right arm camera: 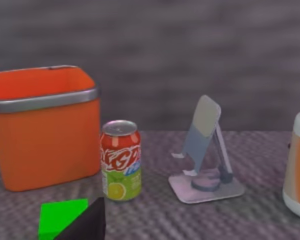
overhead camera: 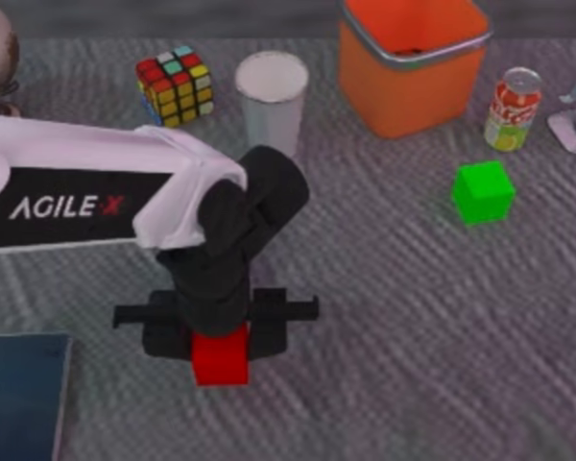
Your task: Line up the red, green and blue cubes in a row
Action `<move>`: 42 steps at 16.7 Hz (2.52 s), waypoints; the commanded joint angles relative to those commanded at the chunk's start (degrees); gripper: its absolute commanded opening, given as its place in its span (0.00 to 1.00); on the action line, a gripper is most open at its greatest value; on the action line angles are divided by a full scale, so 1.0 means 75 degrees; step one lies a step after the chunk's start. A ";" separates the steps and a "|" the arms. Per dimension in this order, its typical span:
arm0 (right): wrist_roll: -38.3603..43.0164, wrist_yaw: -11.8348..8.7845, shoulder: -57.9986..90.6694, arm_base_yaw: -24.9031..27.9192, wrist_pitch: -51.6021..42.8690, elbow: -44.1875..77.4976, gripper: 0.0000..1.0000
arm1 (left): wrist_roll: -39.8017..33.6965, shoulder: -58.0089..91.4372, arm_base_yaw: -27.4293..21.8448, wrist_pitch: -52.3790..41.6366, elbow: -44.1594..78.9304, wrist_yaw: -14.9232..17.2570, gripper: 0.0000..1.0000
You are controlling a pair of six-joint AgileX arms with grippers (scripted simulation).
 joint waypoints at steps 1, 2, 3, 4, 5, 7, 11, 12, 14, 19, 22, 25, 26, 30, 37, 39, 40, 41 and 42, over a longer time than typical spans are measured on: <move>0.0000 0.0000 0.0000 0.0000 0.0000 0.0000 1.00 | 0.0000 0.0000 0.0000 0.0000 0.0000 0.0000 0.23; 0.0000 0.0000 0.0000 0.0000 0.0000 0.0000 1.00 | 0.0000 0.0000 0.0000 0.0000 0.0000 0.0000 0.30; 0.0000 0.0000 0.0000 0.0000 0.0000 0.0000 1.00 | 0.0000 0.0000 0.0000 0.0000 0.0000 0.0000 0.38; 0.0000 0.0000 0.0000 0.0000 0.0000 0.0000 1.00 | 0.0000 0.0000 0.0000 0.0000 0.0000 0.0000 0.45; 0.0000 0.0000 0.0000 0.0000 0.0000 0.0000 1.00 | 0.0000 0.0000 0.0000 0.0000 0.0000 0.0000 0.53; 0.0000 0.0000 0.0000 0.0000 0.0000 0.0000 1.00 | 0.0000 0.0000 0.0000 0.0000 0.0000 0.0000 0.68; 0.0000 0.0000 0.0000 0.0000 0.0000 0.0000 1.00 | 0.0000 0.0000 0.0000 0.0000 0.0000 0.0000 0.98; 0.0000 0.0000 0.0000 0.0000 0.0000 0.0000 1.00 | 0.0000 0.0000 0.0000 0.0000 0.0000 0.0000 1.00; 0.0000 0.0000 0.0000 0.0000 0.0000 0.0000 1.00 | 0.0000 0.0000 0.0000 0.0000 0.0000 0.0000 1.00; 0.0000 0.0000 0.0000 0.0000 0.0000 0.0000 1.00 | 0.0000 0.0000 0.0000 0.0000 0.0000 0.0000 1.00; 0.0000 0.0000 0.0000 0.0000 0.0000 0.0000 1.00 | -0.0006 -0.0047 -0.0002 -0.0134 0.0112 -0.0003 1.00; 0.0000 0.0000 0.0000 0.0000 0.0000 0.0000 1.00 | -0.0049 -0.0317 0.0050 -0.0899 0.0575 -0.0007 1.00; 0.0000 0.0000 0.0000 0.0000 0.0000 0.0000 1.00 | -0.0057 -0.0429 0.0065 -0.1242 0.0756 -0.0006 1.00; 0.0000 0.0000 0.0000 0.0000 0.0000 0.0000 1.00 | -0.0055 -0.0791 0.0114 -0.2035 0.1246 -0.0005 1.00; 0.0073 0.0033 0.0355 -0.0015 -0.0431 0.0454 1.00 | -0.0024 -0.1123 0.0263 -0.1801 0.0917 -0.0028 1.00; 0.0166 0.0092 0.0971 -0.0044 -0.1022 0.1148 1.00 | 0.0022 -0.1682 0.0548 -0.1473 0.0455 -0.0059 1.00; 0.0218 0.0131 0.1398 -0.0060 -0.1394 0.1606 1.00 | 0.0059 -0.2074 0.0740 -0.1252 0.0147 -0.0075 1.00; 0.0271 0.0178 0.1911 -0.0077 -0.1818 0.2136 1.00 | 0.0105 -0.2506 0.0942 -0.1018 -0.0183 -0.0089 1.00; 0.0322 0.0230 0.2511 -0.0094 -0.2292 0.2723 1.00 | 0.0168 -0.3001 0.1166 -0.0757 -0.0548 -0.0102 1.00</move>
